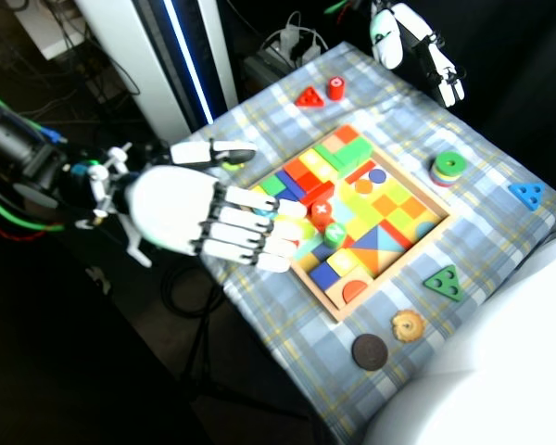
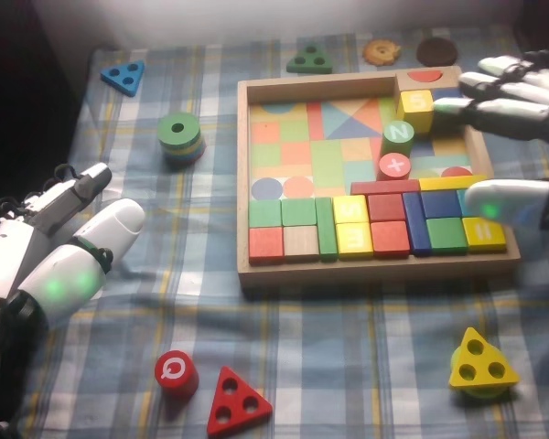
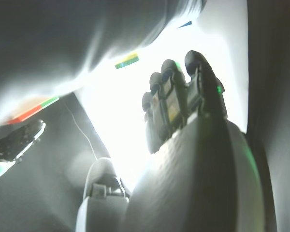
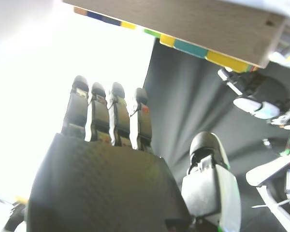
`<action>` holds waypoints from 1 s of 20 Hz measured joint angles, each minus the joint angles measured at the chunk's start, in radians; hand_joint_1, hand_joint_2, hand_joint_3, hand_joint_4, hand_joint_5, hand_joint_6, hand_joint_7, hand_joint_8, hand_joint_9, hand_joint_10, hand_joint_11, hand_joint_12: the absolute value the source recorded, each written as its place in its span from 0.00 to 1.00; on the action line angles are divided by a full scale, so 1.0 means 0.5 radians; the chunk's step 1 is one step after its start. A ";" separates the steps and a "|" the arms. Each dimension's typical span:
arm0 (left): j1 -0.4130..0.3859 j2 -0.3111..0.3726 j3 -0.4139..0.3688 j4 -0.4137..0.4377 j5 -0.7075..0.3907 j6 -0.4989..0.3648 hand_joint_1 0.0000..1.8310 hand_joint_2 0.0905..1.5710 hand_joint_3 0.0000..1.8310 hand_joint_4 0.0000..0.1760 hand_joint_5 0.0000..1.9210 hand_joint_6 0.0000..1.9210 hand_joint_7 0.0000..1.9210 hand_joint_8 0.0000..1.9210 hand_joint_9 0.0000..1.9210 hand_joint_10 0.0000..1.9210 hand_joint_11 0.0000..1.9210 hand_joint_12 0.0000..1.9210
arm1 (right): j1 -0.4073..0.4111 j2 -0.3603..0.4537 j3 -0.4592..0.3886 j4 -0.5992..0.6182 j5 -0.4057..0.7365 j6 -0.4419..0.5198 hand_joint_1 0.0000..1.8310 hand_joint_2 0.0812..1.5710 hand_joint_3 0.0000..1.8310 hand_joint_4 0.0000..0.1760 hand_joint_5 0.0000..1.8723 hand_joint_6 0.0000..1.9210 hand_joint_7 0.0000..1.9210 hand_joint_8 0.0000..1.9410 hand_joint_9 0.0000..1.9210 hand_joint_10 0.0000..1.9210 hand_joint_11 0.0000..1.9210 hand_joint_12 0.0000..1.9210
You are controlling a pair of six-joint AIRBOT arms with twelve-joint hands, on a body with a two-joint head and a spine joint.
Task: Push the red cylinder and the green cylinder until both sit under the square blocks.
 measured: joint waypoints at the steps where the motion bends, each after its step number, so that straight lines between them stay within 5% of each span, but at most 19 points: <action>1: 0.000 -0.001 0.000 0.003 0.001 -0.001 0.00 0.72 0.00 0.20 0.23 0.00 0.23 0.00 0.19 0.01 0.00 0.36 | 0.026 -0.019 0.020 -0.034 -0.043 0.002 0.00 0.59 0.00 0.73 0.17 0.00 0.00 0.00 0.00 0.00 0.00 0.00; 2: 0.000 -0.001 0.000 0.004 0.002 -0.005 0.00 0.72 0.00 0.13 0.23 0.00 0.23 0.00 0.20 0.01 0.00 0.45 | 0.051 -0.043 0.043 -0.075 -0.088 0.005 0.00 0.57 0.00 0.83 0.17 0.00 0.00 0.00 0.00 0.00 0.00 0.00; 4: 0.000 -0.001 0.009 0.005 0.002 -0.013 0.00 0.73 0.00 0.09 0.25 0.00 0.24 0.00 0.21 0.01 0.00 0.64 | 0.111 -0.102 0.100 -0.160 -0.220 0.008 0.00 0.58 0.00 0.54 0.19 0.01 0.00 0.00 0.00 0.00 0.00 0.00; 7: 0.000 -0.001 0.008 0.005 0.003 -0.021 0.00 0.75 0.00 0.03 0.26 0.01 0.25 0.00 0.21 0.02 0.00 0.76 | 0.140 -0.151 0.147 -0.200 -0.320 0.014 0.00 0.57 0.00 0.49 0.18 0.00 0.00 0.00 0.00 0.00 0.00 0.00; 9: -0.001 -0.001 0.008 0.007 0.003 -0.022 0.00 0.75 0.00 0.01 0.27 0.00 0.25 0.00 0.21 0.02 0.00 0.67 | 0.153 -0.171 0.167 -0.220 -0.353 0.014 0.00 0.59 0.00 0.30 0.20 0.01 0.00 0.00 0.00 0.00 0.00 0.00; 13: 0.000 -0.001 0.008 0.009 0.003 -0.027 0.00 0.76 0.00 0.09 0.26 0.00 0.25 0.00 0.20 0.02 0.00 0.52 | 0.163 -0.177 0.188 -0.243 -0.367 0.016 0.00 0.57 0.00 0.36 0.20 0.01 0.00 0.00 0.00 0.00 0.00 0.00; 14: 0.000 -0.001 0.008 0.008 0.005 -0.028 0.00 0.75 0.00 0.15 0.26 0.00 0.24 0.00 0.19 0.02 0.00 0.43 | 0.163 -0.177 0.190 -0.254 -0.369 0.017 0.00 0.56 0.00 0.31 0.20 0.00 0.00 0.00 0.00 0.00 0.00 0.00; 16: 0.000 -0.001 0.008 0.009 0.006 -0.029 0.00 0.77 0.00 0.09 0.26 0.00 0.24 0.00 0.19 0.02 0.00 0.40 | 0.170 -0.176 0.192 -0.280 -0.381 0.017 0.00 0.58 0.00 0.23 0.20 0.00 0.00 0.00 0.00 0.00 0.00 0.00; 18: 0.000 -0.001 0.008 0.009 0.010 -0.029 0.00 0.76 0.00 0.15 0.26 0.00 0.24 0.00 0.19 0.02 0.00 0.35 | 0.172 -0.166 0.177 -0.289 -0.390 0.011 0.00 0.57 0.00 0.38 0.20 0.00 0.00 0.00 0.00 0.00 0.00 0.00; 20: 0.000 -0.001 0.011 0.009 0.016 -0.029 0.00 0.76 0.00 0.15 0.26 0.00 0.24 0.00 0.18 0.01 0.00 0.29 | 0.172 -0.121 0.127 -0.323 -0.412 -0.032 0.00 0.55 0.00 0.39 0.21 0.00 0.00 0.00 0.00 0.00 0.00 0.00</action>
